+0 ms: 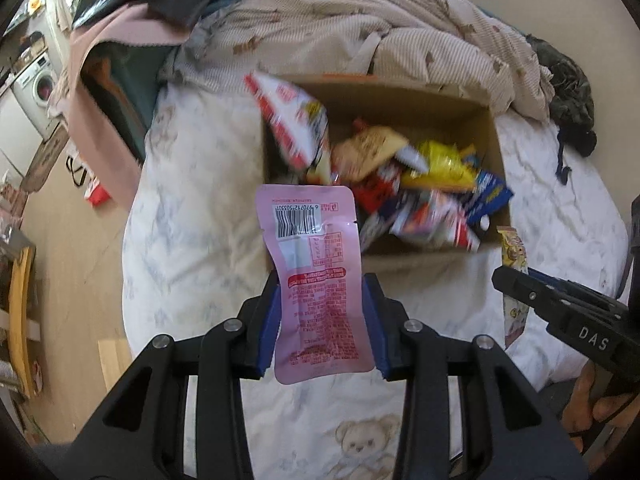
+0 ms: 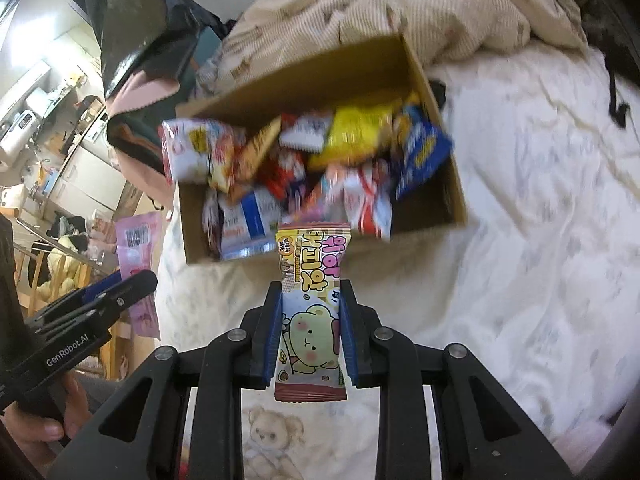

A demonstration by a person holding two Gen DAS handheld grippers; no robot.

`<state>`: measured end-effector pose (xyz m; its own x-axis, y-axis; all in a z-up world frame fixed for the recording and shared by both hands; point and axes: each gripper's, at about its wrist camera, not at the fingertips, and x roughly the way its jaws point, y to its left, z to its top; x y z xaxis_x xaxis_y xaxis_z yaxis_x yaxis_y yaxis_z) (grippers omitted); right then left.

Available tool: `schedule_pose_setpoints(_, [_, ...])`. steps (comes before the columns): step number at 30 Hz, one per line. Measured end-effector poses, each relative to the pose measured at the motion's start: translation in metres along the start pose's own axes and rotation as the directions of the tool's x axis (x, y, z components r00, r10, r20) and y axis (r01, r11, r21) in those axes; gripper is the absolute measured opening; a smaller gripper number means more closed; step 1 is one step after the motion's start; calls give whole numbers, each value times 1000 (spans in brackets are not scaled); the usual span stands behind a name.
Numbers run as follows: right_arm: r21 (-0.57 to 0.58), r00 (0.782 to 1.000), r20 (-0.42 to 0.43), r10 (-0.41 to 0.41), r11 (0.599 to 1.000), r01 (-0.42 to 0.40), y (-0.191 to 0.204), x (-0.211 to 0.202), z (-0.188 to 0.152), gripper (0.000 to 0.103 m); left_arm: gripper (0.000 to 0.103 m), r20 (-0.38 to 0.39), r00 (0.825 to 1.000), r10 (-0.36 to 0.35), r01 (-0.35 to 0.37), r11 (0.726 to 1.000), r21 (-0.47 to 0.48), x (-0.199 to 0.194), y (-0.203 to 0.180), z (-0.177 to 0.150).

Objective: Organize snacks
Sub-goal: 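Lift pink packet and candy bar and carry both toward the box, then lower both snacks into the box and open both tools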

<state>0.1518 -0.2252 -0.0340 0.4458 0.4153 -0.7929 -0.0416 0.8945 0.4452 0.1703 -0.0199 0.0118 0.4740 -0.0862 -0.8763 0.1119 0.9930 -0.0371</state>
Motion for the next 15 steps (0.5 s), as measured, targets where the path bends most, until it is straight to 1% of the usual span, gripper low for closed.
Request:
schedule_pose_setpoints(5, [-13, 998, 67, 1, 1000, 0, 0, -2, 30, 27, 35, 24, 1000, -3, 2, 999, 36, 11, -19, 29])
schedule_pose_setpoints(9, [3, 996, 91, 6, 1000, -6, -7, 4, 52, 27, 35, 63, 998, 2, -7, 997, 80, 19, -38, 53])
schedule_pose_setpoints(12, [15, 992, 123, 14, 1000, -16, -12, 7, 73, 27, 35, 97, 995, 29, -39, 994, 106, 28, -50, 70])
schedule_pose_setpoints(15, [17, 989, 148, 18, 1000, -21, -16, 10, 94, 28, 35, 118, 992, 44, -57, 992, 111, 37, -58, 84])
